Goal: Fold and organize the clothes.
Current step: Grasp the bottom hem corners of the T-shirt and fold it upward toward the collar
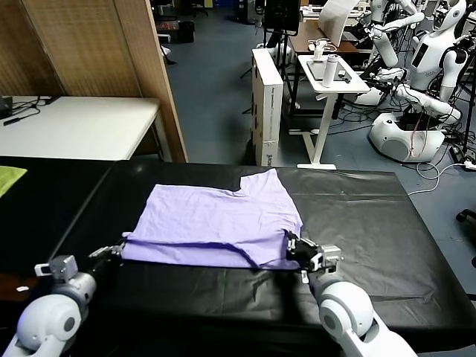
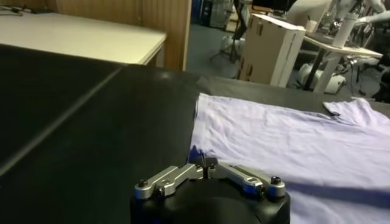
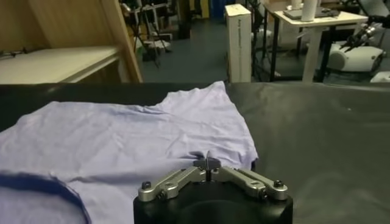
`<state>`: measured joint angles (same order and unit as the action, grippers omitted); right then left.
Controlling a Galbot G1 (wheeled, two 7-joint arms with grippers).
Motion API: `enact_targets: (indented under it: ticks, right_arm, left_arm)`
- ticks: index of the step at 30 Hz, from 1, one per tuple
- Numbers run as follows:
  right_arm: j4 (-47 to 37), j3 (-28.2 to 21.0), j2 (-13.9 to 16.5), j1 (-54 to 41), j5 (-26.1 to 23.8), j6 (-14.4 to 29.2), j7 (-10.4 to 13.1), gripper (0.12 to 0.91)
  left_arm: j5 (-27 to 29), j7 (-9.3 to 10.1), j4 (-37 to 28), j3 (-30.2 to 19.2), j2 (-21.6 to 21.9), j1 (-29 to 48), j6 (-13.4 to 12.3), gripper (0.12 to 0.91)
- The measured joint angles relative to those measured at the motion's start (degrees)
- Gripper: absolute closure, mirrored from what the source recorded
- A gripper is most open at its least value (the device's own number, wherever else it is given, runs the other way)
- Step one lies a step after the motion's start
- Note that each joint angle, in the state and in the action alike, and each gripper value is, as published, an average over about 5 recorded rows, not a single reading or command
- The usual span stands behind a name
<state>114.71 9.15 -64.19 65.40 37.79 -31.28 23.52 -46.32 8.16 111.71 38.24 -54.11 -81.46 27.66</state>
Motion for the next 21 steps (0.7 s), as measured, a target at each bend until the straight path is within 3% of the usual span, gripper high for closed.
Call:
enact_targets:
  ticks: [6, 9, 13, 17, 19, 21]
  right_arm:
    - [-0.74, -0.34, -0.48, -0.43, -0.11, -0.17, 0.00, 0.862]
    - [-0.61, -0.13, -0.35, -0.20, -0.13, -0.31, -0.10, 0.734]
    - [0.39, 0.35, 0.53, 0.63, 0.01, -0.50, -0.32, 0.472]
    - [2.01, 1.08, 2.00, 1.88, 0.68, -1.30, -0.62, 0.236]
    - [2.96, 1.59, 2.79, 2.66, 0.91, -1.70, -1.06, 0.161]
    - [4.12, 2.25, 3.74, 3.78, 0.83, -1.90, -1.74, 0.133]
  left_arm:
    - [0.36, -0.29, -1.30, -0.60, 0.28, 0.71, -0.05, 0.882]
    - [0.49, -0.36, -1.61, -0.69, 0.28, 0.72, 0.03, 0.882]
    - [0.55, -0.37, -1.68, -0.68, 0.10, 0.65, 0.12, 0.833]
    - [0.62, -0.29, -1.26, -0.54, -0.05, 0.20, 0.13, 0.619]
    - [0.61, -0.23, -0.84, -0.45, -0.10, -0.05, 0.15, 0.486]
    - [0.61, -0.12, -0.35, -0.35, -0.22, -0.33, 0.23, 0.354]
